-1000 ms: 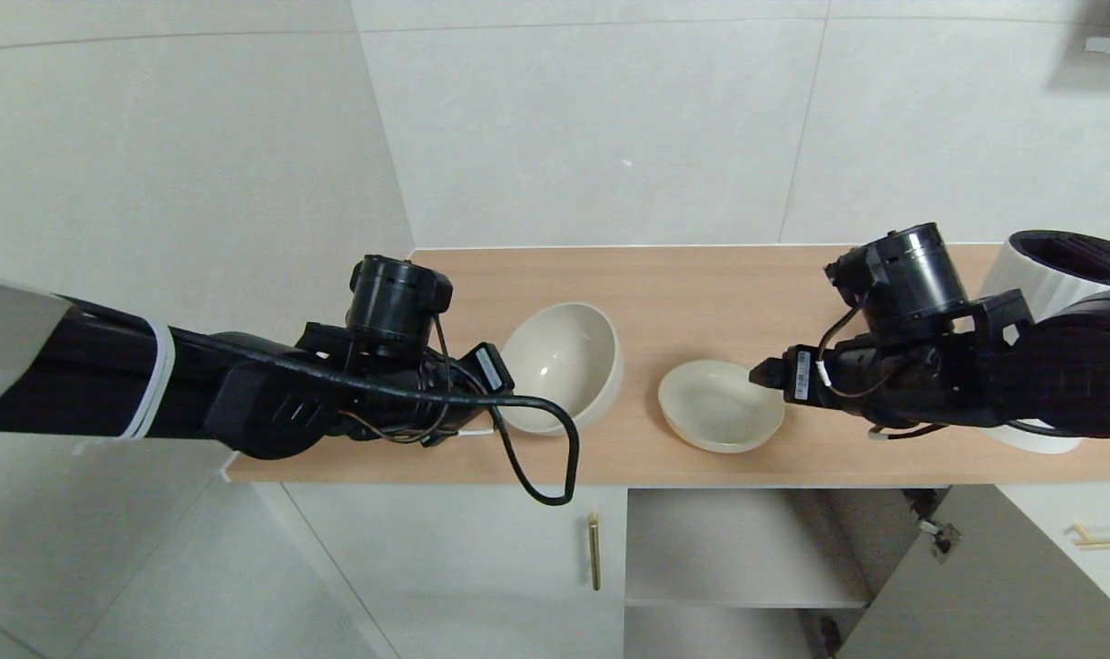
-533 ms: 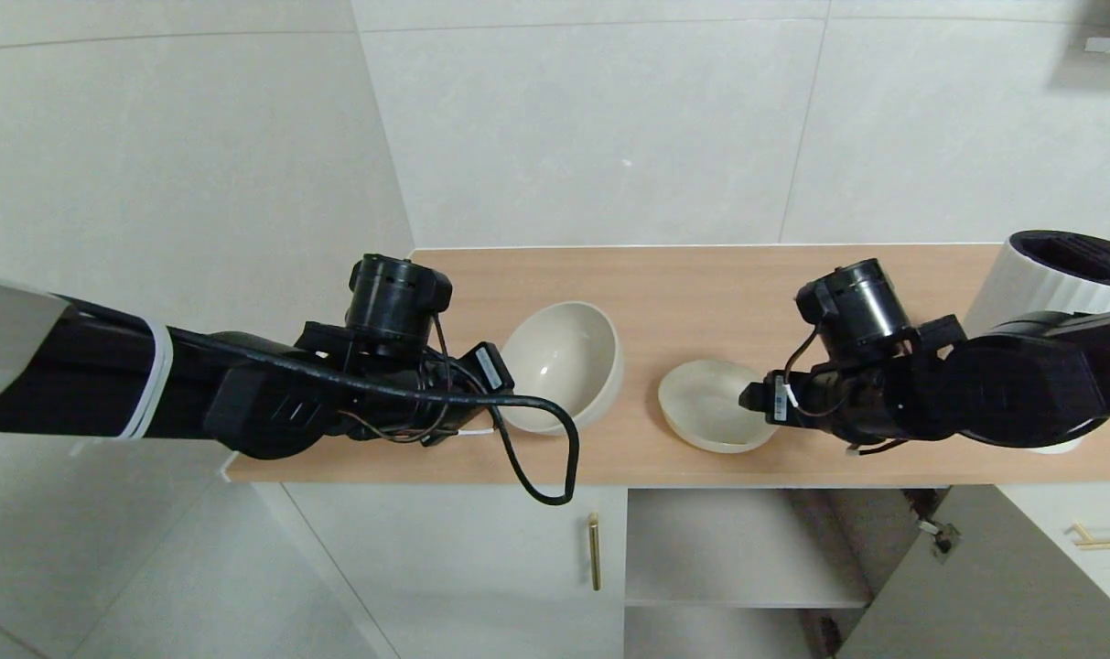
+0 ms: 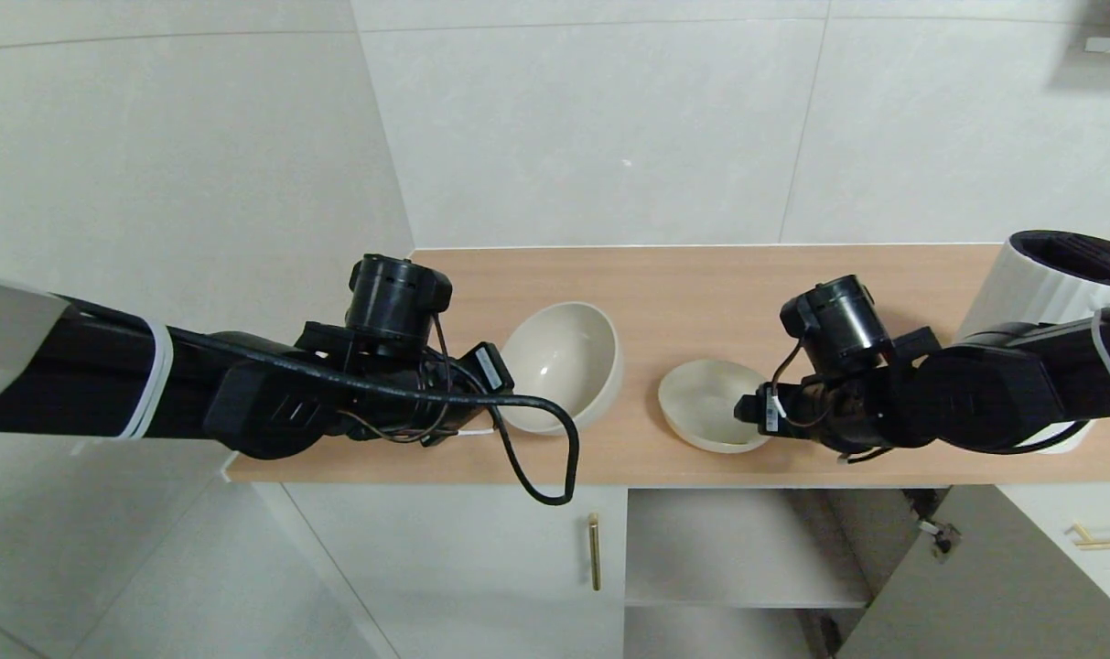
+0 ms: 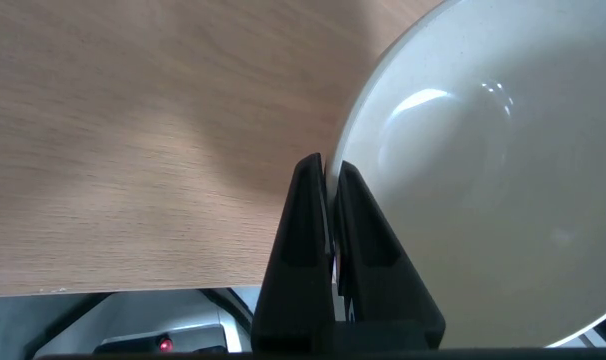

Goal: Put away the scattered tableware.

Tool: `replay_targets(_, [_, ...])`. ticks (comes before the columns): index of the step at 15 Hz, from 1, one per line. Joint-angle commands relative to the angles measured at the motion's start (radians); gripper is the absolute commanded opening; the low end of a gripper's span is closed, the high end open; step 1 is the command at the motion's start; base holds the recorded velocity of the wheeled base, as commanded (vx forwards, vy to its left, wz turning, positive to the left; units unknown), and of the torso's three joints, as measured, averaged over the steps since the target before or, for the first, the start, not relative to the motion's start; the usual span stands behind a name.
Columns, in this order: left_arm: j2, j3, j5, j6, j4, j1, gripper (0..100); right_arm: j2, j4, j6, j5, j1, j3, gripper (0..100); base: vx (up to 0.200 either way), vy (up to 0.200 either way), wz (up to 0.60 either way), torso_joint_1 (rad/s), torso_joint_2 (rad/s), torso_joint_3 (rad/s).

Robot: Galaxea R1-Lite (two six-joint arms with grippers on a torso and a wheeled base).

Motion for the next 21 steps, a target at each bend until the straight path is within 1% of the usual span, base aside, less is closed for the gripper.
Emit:
replay_targets(1, [-0.001, 0.0, 0.0, 0.0, 0.001, 0.0, 0, 0.003, 0.001, 0.0, 0.0, 0.001, 0.0, 100, 0.0, 0.0, 0.0, 0.0, 0.0, 0.0])
replay_targets(2, [-0.001, 0.0, 0.0, 0.0, 0.001, 0.0, 0, 0.005, -0.001, 0.001, 0.0, 0.001, -0.002, 100, 0.0, 0.0, 0.0, 0.0, 0.0, 0.0])
replay_targets(3, [-0.001, 0.0, 0.0, 0.0, 0.001, 0.0, 0, 0.006, 0.001, 0.003, 0.0, 0.001, -0.002, 0, 0.0, 0.0, 0.0, 0.0, 0.0, 0.0])
replay_targets(15, [-0.018, 0.003, 0.0, 0.0, 0.004, 0.0, 0, -0.011, -0.014, 0.008, 0.003, 0.001, -0.002, 0, 0.0, 0.0, 0.0, 0.0, 0.0, 0.0])
replay_targets(17, [-0.052, 0.022, -0.002, 0.001, 0.007, 0.0, 0, -0.051, -0.007, 0.008, 0.009, 0.001, 0.012, 0, 0.0, 0.0, 0.0, 0.0, 0.0, 0.0])
replay_targets(18, [-0.073, 0.038, -0.002, 0.005, 0.007, 0.0, 0, -0.087, -0.005, 0.006, 0.011, 0.001, 0.043, 0, 0.0, 0.0, 0.0, 0.0, 0.0, 0.0])
replay_targets(19, [-0.089, 0.055, -0.002, 0.006, 0.007, 0.0, 0, -0.121, -0.005, 0.004, 0.021, 0.001, 0.07, 0, 0.0, 0.0, 0.0, 0.0, 0.0, 0.0])
replay_targets(20, [-0.123, 0.092, -0.002, 0.018, 0.007, 0.002, 0, -0.187, -0.005, -0.002, 0.074, 0.001, 0.127, 0, 0.0, 0.0, 0.0, 0.0, 0.0, 0.0])
replay_targets(21, [-0.152, 0.121, -0.003, 0.043, 0.007, 0.005, 0, -0.239, -0.004, -0.003, 0.141, 0.001, 0.156, 0, 0.0, 0.0, 0.0, 0.0, 0.0, 0.0])
